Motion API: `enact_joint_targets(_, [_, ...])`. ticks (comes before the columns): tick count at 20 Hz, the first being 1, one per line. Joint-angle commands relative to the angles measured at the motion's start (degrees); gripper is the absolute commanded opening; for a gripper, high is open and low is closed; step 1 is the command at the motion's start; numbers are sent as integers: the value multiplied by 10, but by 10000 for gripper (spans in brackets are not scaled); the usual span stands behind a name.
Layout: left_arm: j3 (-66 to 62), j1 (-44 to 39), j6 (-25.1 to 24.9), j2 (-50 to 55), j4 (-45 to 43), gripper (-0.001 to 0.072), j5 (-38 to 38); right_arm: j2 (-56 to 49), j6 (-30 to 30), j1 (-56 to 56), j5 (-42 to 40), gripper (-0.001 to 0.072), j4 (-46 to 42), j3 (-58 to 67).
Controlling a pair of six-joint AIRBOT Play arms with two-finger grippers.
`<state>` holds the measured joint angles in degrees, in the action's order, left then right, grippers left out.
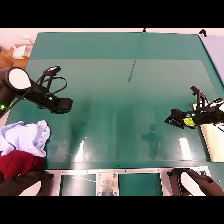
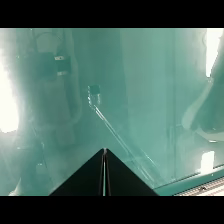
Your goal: Fold the shirts.
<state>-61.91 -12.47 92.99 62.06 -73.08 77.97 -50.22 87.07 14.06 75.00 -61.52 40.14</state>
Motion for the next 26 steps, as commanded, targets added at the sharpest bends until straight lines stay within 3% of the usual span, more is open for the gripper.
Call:
enact_joint_targets(1, [0, 0, 0, 0, 0, 20, 0, 0, 0, 0, 0, 53, 0, 0])
enact_joint_targets(4, [0, 0, -2, 0, -17, 20, 1, 0, 0, 0, 0, 53, 0, 0])
enact_joint_targets(8, [0, 0, 17, 0, -214, 20, 4, 0, 0, 0, 0, 53, 0, 0])
enact_joint_targets(9, [0, 3, 18, 0, -265, 156, 7, 0, 0, 0, 0, 54, 0, 0])
enact_joint_targets(10, [1, 13, 38, 0, -301, 586, 17, 0, 0, 0, 0, 53, 0, 0])
enact_joint_targets(11, [2, 30, 61, 0, -326, 716, 36, 0, 0, 0, 0, 54, 0, 0])
enact_joint_targets(16, [99, 144, 59, 0, -322, 720, 77, 0, 0, 0, 0, 53, 0, 0])
enact_joint_targets(22, [238, 215, 40, 0, -320, 720, -41, 0, 0, 0, 0, 53, 0, 0])
enact_joint_targets(23, [241, 224, 40, 0, -320, 648, -64, 0, 0, 0, 0, 54, 0, 0])
enact_joint_targets(24, [241, 232, 40, 0, -320, 414, -83, 0, 0, 0, 0, 53, 0, 0])
enact_joint_targets(26, [241, 239, 23, 0, -320, 13, -108, 0, 0, 0, 0, 54, 0, 0])
